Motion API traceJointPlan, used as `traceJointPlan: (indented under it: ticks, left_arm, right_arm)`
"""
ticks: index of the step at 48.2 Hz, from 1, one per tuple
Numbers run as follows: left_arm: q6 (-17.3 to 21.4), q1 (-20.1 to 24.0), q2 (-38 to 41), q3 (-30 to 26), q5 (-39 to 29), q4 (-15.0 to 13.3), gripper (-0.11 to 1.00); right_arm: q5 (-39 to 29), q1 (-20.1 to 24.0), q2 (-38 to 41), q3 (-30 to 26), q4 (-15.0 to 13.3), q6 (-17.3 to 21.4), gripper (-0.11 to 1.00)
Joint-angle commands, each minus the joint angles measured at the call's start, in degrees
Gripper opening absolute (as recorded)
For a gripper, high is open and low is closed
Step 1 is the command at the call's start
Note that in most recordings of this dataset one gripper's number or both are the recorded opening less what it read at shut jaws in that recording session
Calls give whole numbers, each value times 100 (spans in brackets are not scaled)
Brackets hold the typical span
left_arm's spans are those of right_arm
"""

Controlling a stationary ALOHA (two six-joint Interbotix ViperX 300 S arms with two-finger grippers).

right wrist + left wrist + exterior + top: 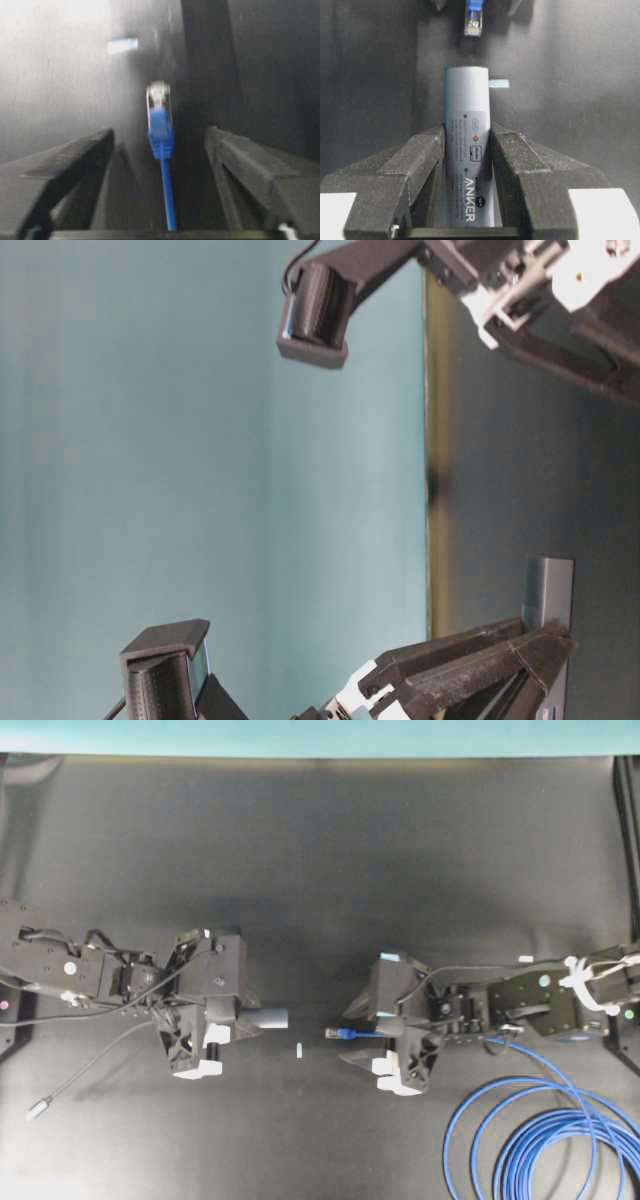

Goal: Insert the LAN cable into the hub.
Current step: 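Grasp the grey hub with the left gripper and the blue plug with the right, then lift both and push the blue plug into the hub's port end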

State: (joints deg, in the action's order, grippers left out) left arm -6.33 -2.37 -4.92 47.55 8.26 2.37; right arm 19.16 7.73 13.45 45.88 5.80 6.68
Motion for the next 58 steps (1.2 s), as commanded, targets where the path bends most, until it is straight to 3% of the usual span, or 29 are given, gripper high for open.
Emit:
traceJointPlan:
  ticks: [1, 11, 14, 27, 40, 58]
  left_arm:
    - [-9, -35, -79, -88, 9, 18, 28]
    - [-9, -44, -79, -79, -35, 18, 28]
    - [-9, -44, -79, -88, -44, 18, 28]
    - [62, -44, -44, -220, -97, 18, 28]
    - [369, -9, 176, -571, -721, 26, 28]
    - [501, 114, 290, -773, -870, 26, 28]
  right_arm:
    - [-44, 44, 105, -44, 9, 18, 64]
    - [-246, 158, 79, 26, 9, 26, 21]
    - [-316, 185, 79, 18, 9, 26, 14]
    - [-360, 79, -237, -176, 9, -44, 14]
    - [-369, -70, -633, -387, -44, -79, 14]
    - [-826, -79, -510, -879, -123, -97, 14]
